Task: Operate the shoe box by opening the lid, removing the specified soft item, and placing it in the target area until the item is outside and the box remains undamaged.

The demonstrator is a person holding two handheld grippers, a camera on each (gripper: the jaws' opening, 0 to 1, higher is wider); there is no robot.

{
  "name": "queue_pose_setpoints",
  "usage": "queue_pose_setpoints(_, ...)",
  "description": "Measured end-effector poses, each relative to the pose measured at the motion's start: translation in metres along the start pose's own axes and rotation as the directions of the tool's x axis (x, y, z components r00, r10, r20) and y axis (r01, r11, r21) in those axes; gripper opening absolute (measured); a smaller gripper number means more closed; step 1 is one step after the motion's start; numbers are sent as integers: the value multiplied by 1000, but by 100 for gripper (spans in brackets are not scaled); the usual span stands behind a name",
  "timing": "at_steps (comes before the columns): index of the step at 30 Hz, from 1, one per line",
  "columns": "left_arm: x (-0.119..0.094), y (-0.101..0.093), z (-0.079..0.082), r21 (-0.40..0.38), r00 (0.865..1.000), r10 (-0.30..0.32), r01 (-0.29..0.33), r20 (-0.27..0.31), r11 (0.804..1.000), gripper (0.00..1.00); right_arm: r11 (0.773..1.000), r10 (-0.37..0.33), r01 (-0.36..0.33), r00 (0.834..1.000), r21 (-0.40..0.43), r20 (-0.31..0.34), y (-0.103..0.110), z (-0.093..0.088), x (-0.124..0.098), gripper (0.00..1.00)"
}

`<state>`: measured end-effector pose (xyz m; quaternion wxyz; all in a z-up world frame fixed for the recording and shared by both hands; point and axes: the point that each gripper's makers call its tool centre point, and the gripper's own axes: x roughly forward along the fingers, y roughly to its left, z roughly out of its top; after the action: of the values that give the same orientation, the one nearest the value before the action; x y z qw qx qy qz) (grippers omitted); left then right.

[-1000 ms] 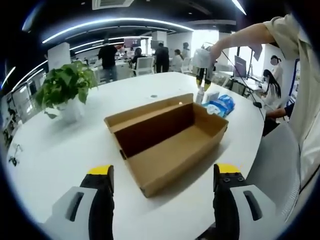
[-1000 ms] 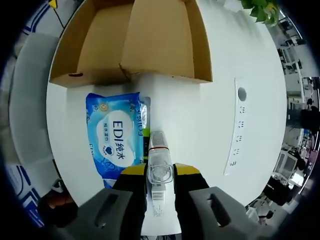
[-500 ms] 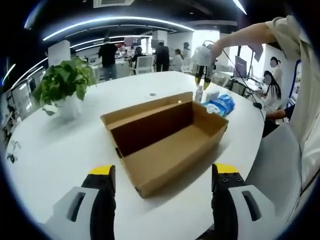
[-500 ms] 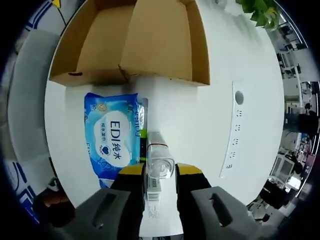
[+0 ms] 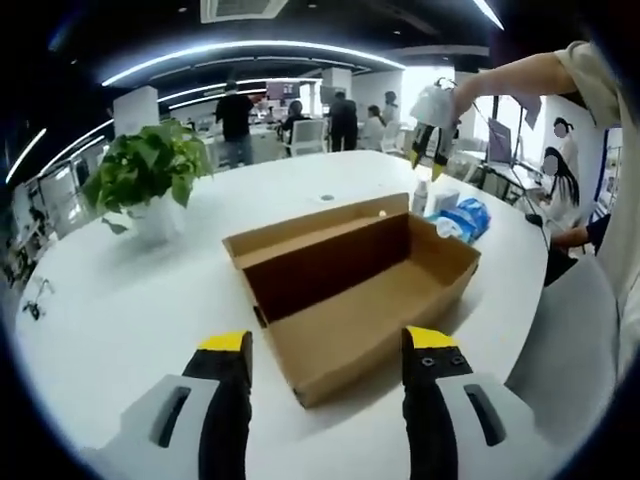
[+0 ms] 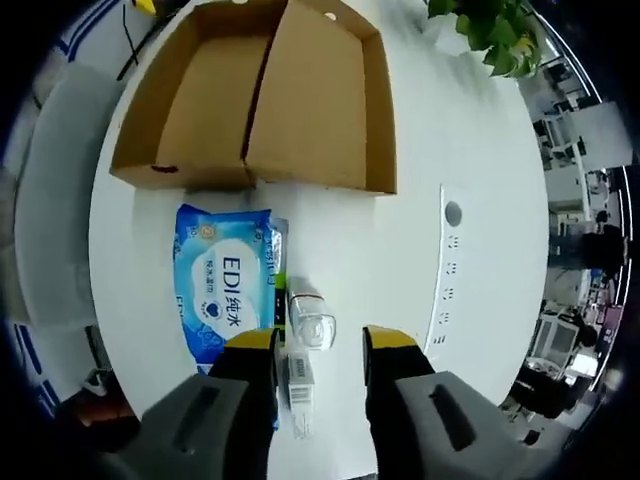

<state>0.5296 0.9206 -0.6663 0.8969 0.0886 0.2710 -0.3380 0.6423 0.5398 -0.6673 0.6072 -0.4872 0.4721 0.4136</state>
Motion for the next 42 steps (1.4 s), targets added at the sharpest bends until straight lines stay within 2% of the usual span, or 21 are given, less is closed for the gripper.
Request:
queue_pose_setpoints(4, 4, 3, -5, -4, 999, 20, -20, -26, 1000, 52, 999, -26, 25, 999, 34, 28, -2, 8, -11, 28)
queue_pose_setpoints(9, 9, 14, -15, -61, 997, 60, -63, -57, 996, 47, 992, -56, 45, 994, 118, 89, -7, 22, -17, 27)
queue_pose_setpoints(11, 9, 18, -19, -69, 994, 79, -85, -76, 994, 41, 987, -68, 50, 991, 153, 113, -9, 29, -19, 27)
queue_pose_setpoints(15, 10, 21, -27, -124, 989, 102, -115, -107, 986, 40, 970, -101, 61, 982, 237, 161, -16, 43, -19, 25)
queue_pose_setpoints(20, 11, 22, -29, -175, 986, 117, -137, -117, 975, 34, 952, -121, 64, 977, 298, 176, -21, 52, -14, 25)
queue_pose_setpoints(23, 12, 22, -29, -199, 985, 120, -144, -125, 969, 33, 925, -132, 49, 971, 376, 198, -24, 59, -9, 24)
queue_pose_setpoints(27, 14, 22, -30, -218, 982, 130, -158, -138, 963, 31, 897, -134, 29, 968, 440, 210, -28, 63, -1, 24)
queue_pose_setpoints(31, 19, 23, -34, -231, 979, 132, -166, -158, 959, 28, 853, -135, 3, 967, 522, 216, -31, 66, 9, 24)
queue_pose_setpoints(34, 22, 23, -37, -238, 976, 132, -171, -172, 956, 26, 812, -144, -18, 963, 584, 230, -34, 69, 16, 23)
queue_pose_setpoints(37, 26, 26, -42, -250, 974, 134, -178, -184, 952, 23, 778, -141, -41, 961, 627, 238, -36, 72, 23, 23)
queue_pose_setpoints(39, 28, 28, -44, -264, 974, 134, -181, -184, 947, 22, 765, -151, -36, 960, 643, 234, -39, 72, 27, 23)
queue_pose_setpoints(42, 31, 29, -46, -287, 975, 125, -175, -185, 942, 18, 726, -156, -56, 957, 685, 244, -42, 77, 37, 23)
